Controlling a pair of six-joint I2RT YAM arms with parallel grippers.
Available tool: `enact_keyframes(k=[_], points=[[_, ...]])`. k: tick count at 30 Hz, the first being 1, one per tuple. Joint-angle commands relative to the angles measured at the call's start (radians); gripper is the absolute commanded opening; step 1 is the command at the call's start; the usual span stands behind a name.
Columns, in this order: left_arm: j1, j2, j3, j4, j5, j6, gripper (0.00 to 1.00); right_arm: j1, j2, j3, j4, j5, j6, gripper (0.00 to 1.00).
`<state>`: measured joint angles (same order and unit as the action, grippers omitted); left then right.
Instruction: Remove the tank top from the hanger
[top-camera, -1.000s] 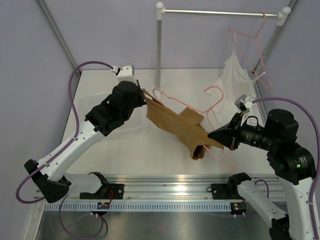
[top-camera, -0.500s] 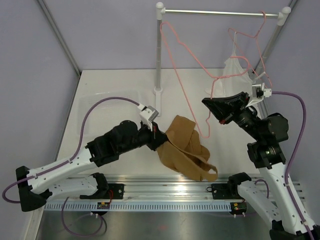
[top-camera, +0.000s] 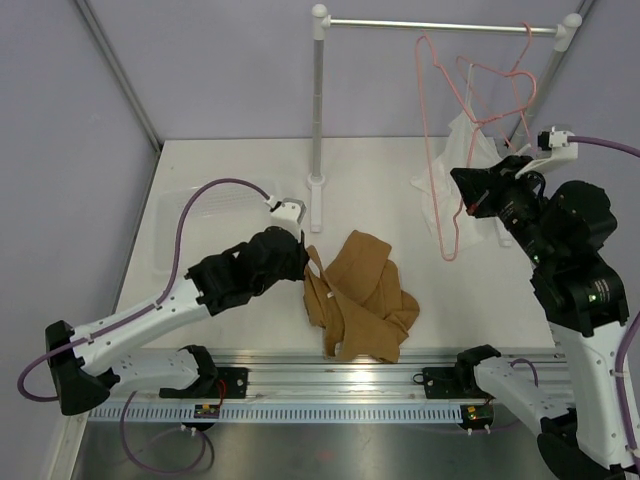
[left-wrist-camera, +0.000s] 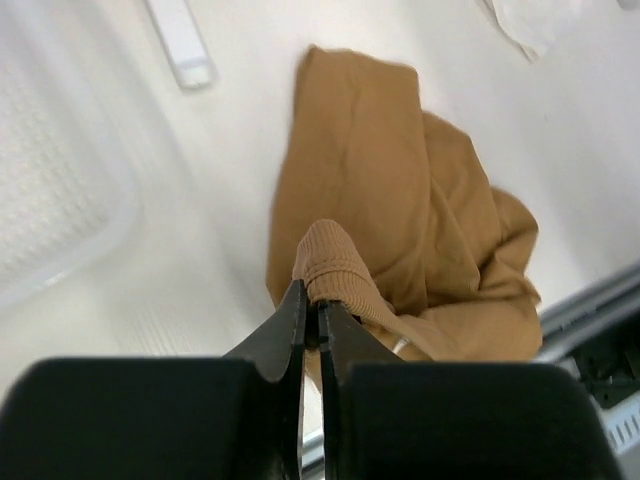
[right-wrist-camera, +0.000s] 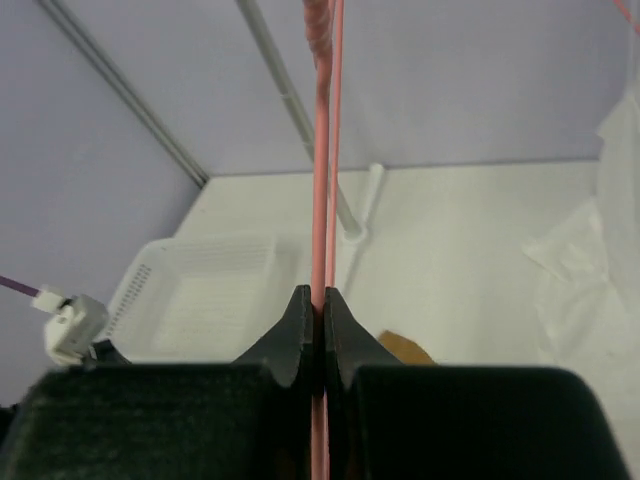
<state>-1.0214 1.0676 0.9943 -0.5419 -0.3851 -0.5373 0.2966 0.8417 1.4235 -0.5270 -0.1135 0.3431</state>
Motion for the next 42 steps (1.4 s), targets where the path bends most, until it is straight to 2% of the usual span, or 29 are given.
enact_keyframes(k=[1,2,3,4,5,7,8,9,14,15,23,25,28,32,39,42], points=[[0.05,0.018,0.099,0.017,-0.041,0.037,0.06,0.006,0.138,0.109,-0.293,0.214,-0.122,0.0],[0.055,0.02,0.116,0.02,-0.031,0.045,0.14,0.006,0.166,0.132,-0.307,0.234,-0.128,0.0],[0.058,0.022,0.147,0.017,-0.023,0.054,0.31,0.006,0.219,0.175,-0.314,0.248,-0.147,0.0],[0.058,0.022,0.164,0.013,-0.018,0.056,0.55,0.006,0.244,0.196,-0.32,0.277,-0.151,0.0],[0.058,0.02,0.182,-0.006,-0.009,0.066,0.67,0.006,0.294,0.221,-0.315,0.288,-0.161,0.0],[0.058,0.02,0.225,-0.033,0.008,0.077,0.8,0.006,0.353,0.311,-0.327,0.301,-0.173,0.0],[0.058,0.014,0.236,-0.062,0.029,0.082,0.96,0.004,0.384,0.345,-0.333,0.301,-0.177,0.0],[0.058,0.009,0.242,-0.072,0.046,0.101,0.99,0.006,0.445,0.417,-0.343,0.296,-0.196,0.0],[0.057,-0.076,0.222,-0.144,0.184,0.158,0.99,0.003,0.658,0.618,-0.36,0.339,-0.272,0.0],[0.057,-0.099,0.213,-0.151,0.19,0.168,0.99,0.004,0.693,0.702,-0.367,0.351,-0.286,0.0],[0.055,-0.288,0.13,-0.24,0.118,0.165,0.99,-0.025,1.04,1.16,-0.461,0.376,-0.403,0.0],[0.057,-0.307,0.118,-0.242,0.108,0.172,0.99,-0.04,1.076,1.184,-0.446,0.356,-0.414,0.0],[0.057,-0.32,0.106,-0.262,0.062,0.177,0.99,-0.074,1.093,1.114,-0.338,0.325,-0.432,0.0],[0.057,-0.328,0.083,-0.265,0.032,0.175,0.99,-0.114,1.194,1.195,-0.378,0.27,-0.418,0.0],[0.057,-0.296,0.069,-0.247,0.04,0.18,0.99,-0.116,1.139,1.043,-0.352,0.252,-0.395,0.0],[0.057,-0.267,0.092,-0.239,0.058,0.171,0.99,-0.116,1.137,1.091,-0.384,0.261,-0.392,0.0]])
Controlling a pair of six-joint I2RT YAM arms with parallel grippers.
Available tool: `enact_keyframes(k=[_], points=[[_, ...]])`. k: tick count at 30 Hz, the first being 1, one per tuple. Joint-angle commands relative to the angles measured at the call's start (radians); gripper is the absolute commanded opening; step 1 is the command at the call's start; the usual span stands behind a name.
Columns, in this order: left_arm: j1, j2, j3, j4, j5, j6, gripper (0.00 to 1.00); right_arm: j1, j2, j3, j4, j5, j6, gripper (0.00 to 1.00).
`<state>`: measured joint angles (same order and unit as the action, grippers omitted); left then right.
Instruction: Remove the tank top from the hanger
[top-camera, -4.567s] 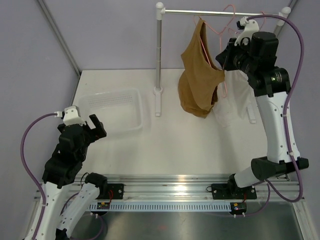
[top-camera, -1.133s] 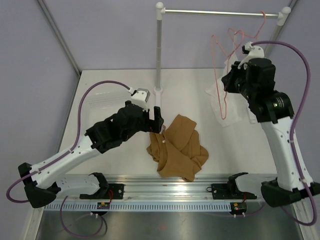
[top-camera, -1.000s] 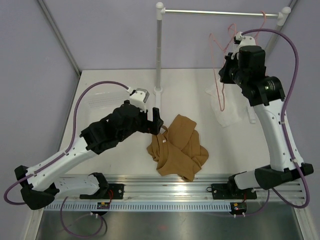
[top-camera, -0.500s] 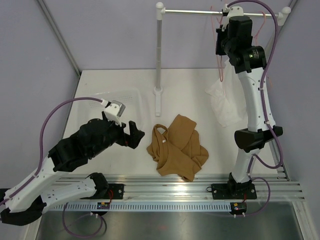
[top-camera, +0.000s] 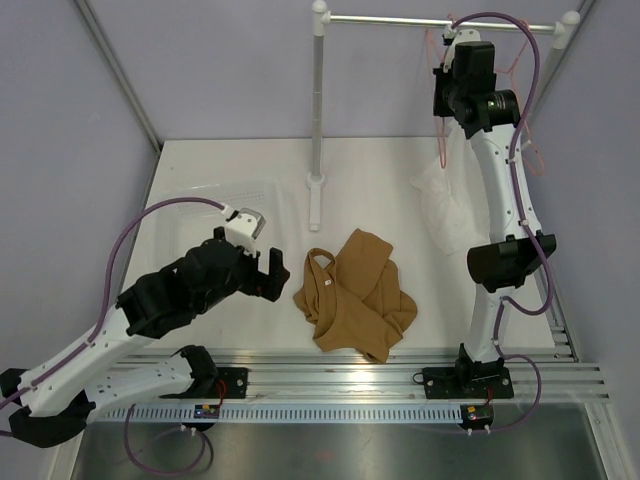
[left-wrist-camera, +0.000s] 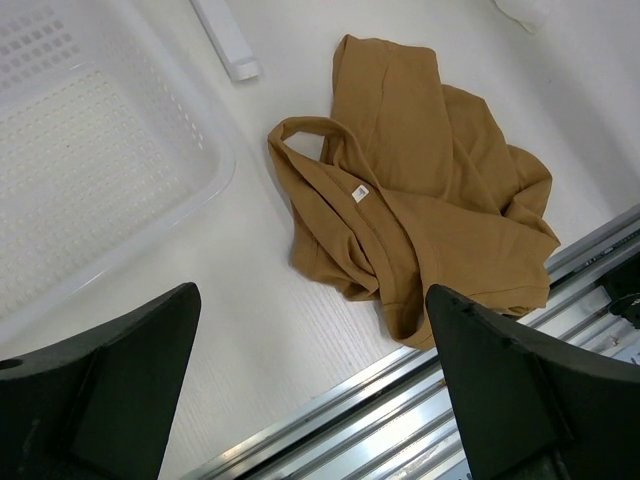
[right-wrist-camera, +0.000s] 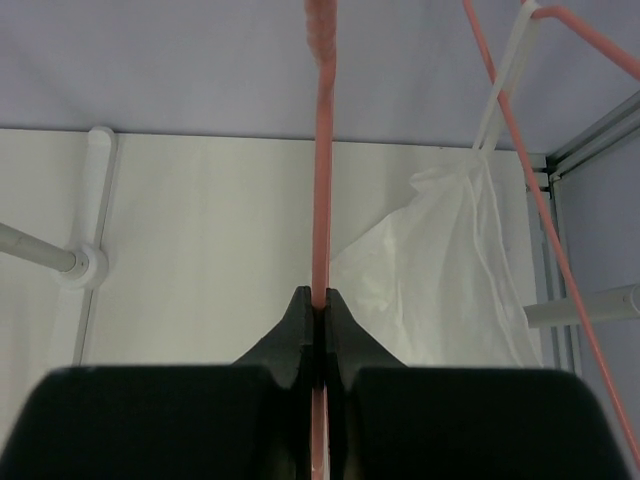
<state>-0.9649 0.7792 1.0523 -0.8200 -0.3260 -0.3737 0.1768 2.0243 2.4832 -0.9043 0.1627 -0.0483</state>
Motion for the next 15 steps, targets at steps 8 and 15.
enact_keyframes(k=[8,15], points=[[-0.001,0.103,0.029,0.142,0.077,-0.045,0.99,0.004,-0.163,0.017,-0.037,0.001,0.028,0.99],[-0.05,0.262,-0.012,0.289,0.079,-0.134,0.99,0.006,-0.383,-0.076,-0.084,-0.106,0.119,0.99]])
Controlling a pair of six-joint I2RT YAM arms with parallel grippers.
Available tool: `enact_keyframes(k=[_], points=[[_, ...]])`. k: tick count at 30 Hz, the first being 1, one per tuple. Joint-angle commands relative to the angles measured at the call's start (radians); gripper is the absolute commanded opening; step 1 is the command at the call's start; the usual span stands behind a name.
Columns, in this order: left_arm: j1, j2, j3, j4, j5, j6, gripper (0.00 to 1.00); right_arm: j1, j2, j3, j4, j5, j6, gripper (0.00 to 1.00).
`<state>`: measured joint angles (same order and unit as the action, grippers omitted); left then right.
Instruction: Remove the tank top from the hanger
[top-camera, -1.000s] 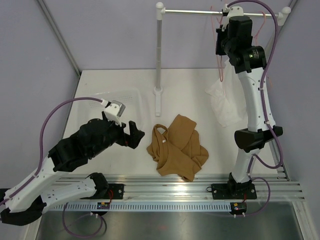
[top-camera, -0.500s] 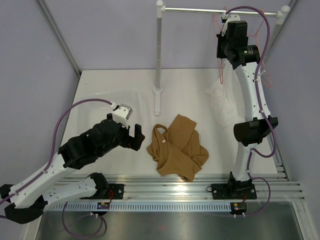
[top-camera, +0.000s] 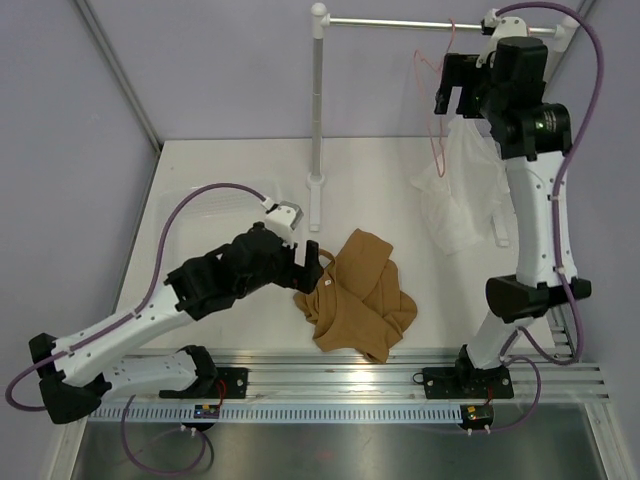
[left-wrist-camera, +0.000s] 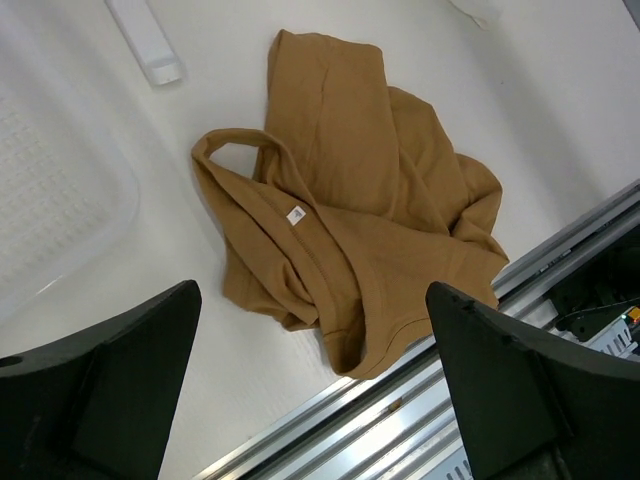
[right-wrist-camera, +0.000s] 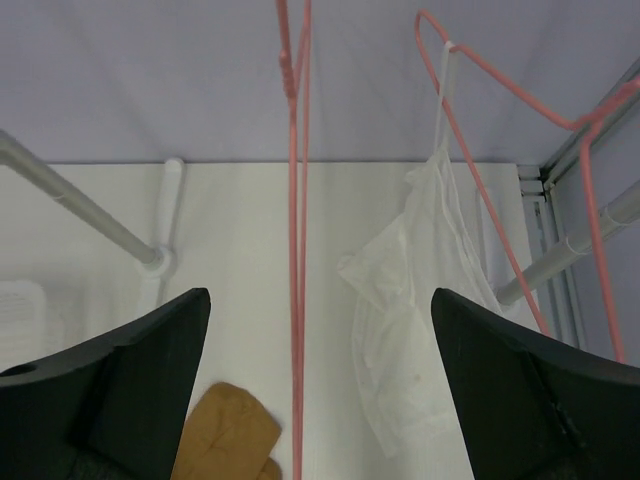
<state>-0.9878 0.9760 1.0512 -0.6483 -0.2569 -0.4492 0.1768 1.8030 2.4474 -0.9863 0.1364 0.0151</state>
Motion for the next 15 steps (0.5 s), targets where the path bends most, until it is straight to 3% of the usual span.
enact_keyframes(k=[1,4,11,15], points=[[-0.038,0.131,0.006,0.119,-0.004,-0.068,0.99,0.006,-0.2,-0.077,0.008,-0.104,0.068,1.0],[-0.072,0.271,0.026,0.156,-0.031,-0.079,0.99,0.006,-0.374,-0.284,0.089,-0.23,0.106,0.99],[-0.092,0.589,0.091,0.268,0.099,-0.069,0.99,0.006,-0.799,-0.834,0.268,-0.49,0.189,1.0],[-0.101,0.728,0.125,0.285,0.116,-0.075,0.99,0.006,-0.916,-0.996,0.32,-0.593,0.218,1.0]])
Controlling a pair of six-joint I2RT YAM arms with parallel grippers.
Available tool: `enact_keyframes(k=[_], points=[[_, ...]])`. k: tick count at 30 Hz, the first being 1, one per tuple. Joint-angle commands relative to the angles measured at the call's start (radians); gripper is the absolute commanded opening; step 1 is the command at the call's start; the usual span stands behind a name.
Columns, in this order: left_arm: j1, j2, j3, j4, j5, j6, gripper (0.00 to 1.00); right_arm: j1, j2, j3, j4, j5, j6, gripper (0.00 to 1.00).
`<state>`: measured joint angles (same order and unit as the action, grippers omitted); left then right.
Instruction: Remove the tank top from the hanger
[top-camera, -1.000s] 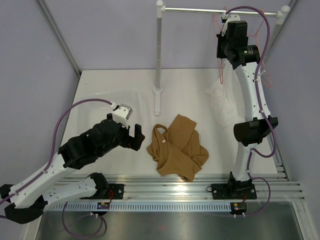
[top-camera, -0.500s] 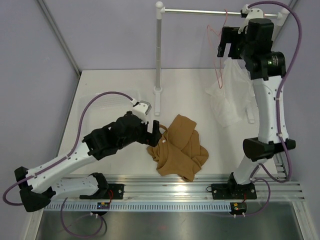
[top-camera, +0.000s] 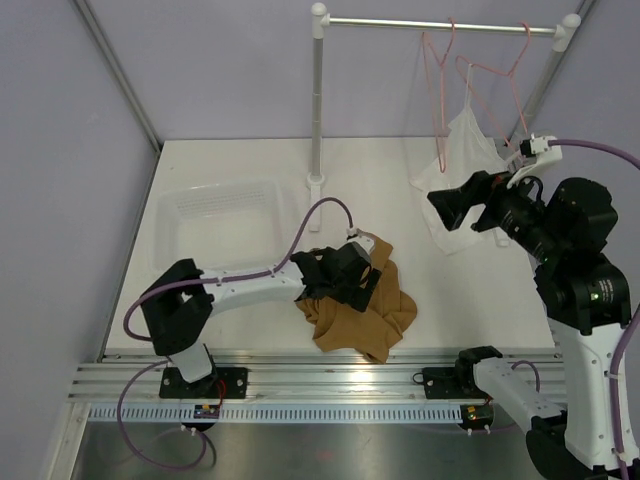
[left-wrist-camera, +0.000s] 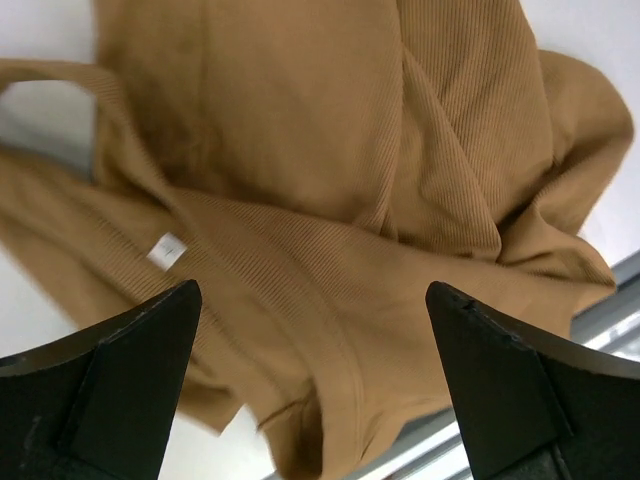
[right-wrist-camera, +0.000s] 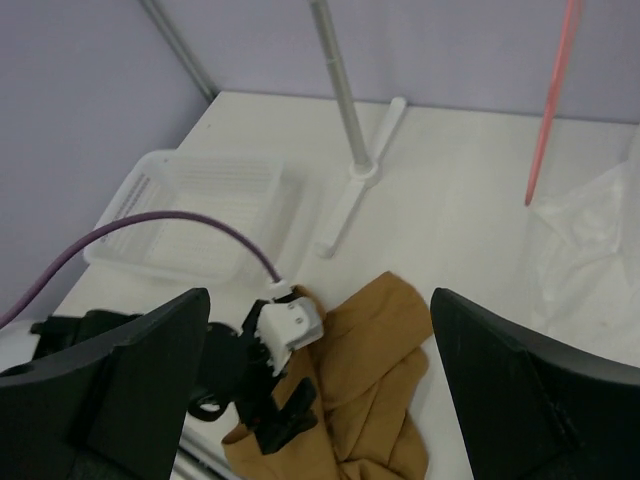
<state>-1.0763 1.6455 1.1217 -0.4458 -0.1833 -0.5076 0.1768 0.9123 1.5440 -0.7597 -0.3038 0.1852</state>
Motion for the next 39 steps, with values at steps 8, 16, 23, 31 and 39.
enact_keyframes(k=[8,16,23,31,39], points=[[-0.034,0.256,0.07,0.108,0.021,-0.026,0.88,0.006,-0.124,-0.191,0.115,-0.238,0.048,0.99],[-0.034,0.185,0.046,0.075,-0.02,-0.029,0.0,0.006,-0.177,-0.223,0.157,-0.287,0.071,0.99],[-0.027,-0.117,0.137,-0.105,-0.208,0.015,0.0,0.006,-0.194,-0.255,0.178,-0.261,0.083,1.0],[0.116,-0.349,0.331,-0.35,-0.37,0.075,0.0,0.006,-0.188,-0.289,0.247,-0.251,0.111,0.99],[0.378,-0.435,0.517,-0.47,-0.349,0.172,0.0,0.006,-0.197,-0.314,0.283,-0.248,0.138,0.99]])
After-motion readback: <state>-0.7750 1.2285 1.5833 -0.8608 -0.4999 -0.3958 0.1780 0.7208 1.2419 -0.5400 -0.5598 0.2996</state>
